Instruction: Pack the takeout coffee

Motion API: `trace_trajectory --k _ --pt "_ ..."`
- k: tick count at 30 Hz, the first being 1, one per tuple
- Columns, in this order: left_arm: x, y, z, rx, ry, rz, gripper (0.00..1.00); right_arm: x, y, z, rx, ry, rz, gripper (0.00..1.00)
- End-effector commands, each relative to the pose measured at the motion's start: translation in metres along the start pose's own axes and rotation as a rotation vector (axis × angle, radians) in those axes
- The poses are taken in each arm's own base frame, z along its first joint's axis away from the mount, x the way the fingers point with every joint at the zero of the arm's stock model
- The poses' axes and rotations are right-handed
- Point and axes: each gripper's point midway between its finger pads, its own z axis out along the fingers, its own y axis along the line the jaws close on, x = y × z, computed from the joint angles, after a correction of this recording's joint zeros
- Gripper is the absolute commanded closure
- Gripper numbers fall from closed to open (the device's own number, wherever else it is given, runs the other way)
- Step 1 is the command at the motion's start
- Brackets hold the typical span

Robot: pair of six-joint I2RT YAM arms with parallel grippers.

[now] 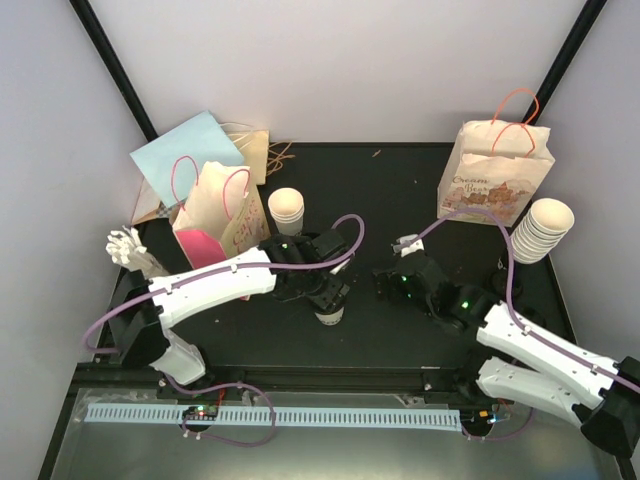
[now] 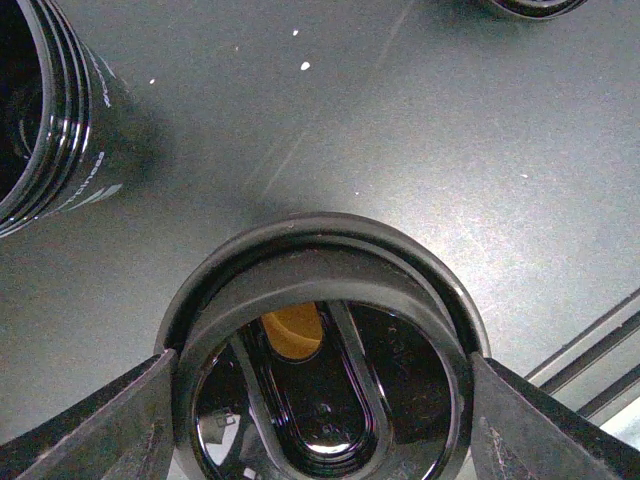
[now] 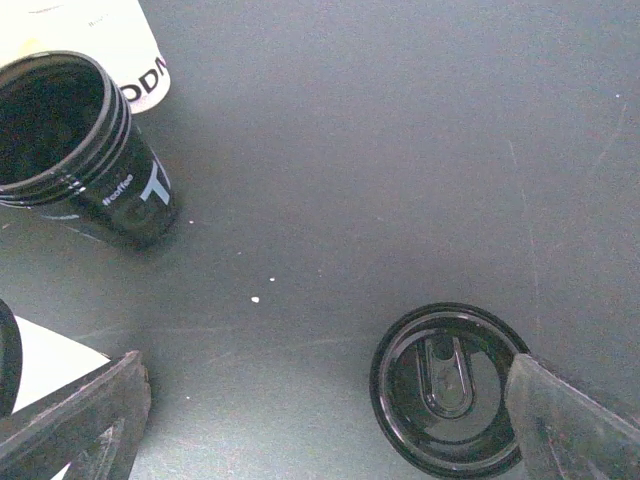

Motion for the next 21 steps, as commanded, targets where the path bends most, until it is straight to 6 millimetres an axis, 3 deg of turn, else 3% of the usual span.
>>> trace_trajectory --k 1,6,12,18,21 --pt "-0.017 -0.002 -0.006 -0.021 -0.053 -0.010 0.25 0.002 -0.002 0.002 0.008 0.021 0.018 0.00" --pt "-0.017 -0.003 -0.013 -0.017 -0.065 -0.013 0.01 0.005 -0.003 0.001 0.005 0.025 0.013 0.00" --pt "-0.029 0.007 -0.042 -0.041 -0.136 -0.035 0.01 0.007 0.011 0.008 -0.053 0.077 -0.008 0.00" --pt "-0.034 0.053 -0.067 -0.104 -0.195 -0.172 0.01 -0.009 0.033 0.017 -0.118 0.154 -0.006 0.00" --pt "-0.030 0.076 -0.067 -0.118 -0.215 -0.249 0.01 -0.018 0.040 0.025 -0.133 0.175 -0.001 0.00"
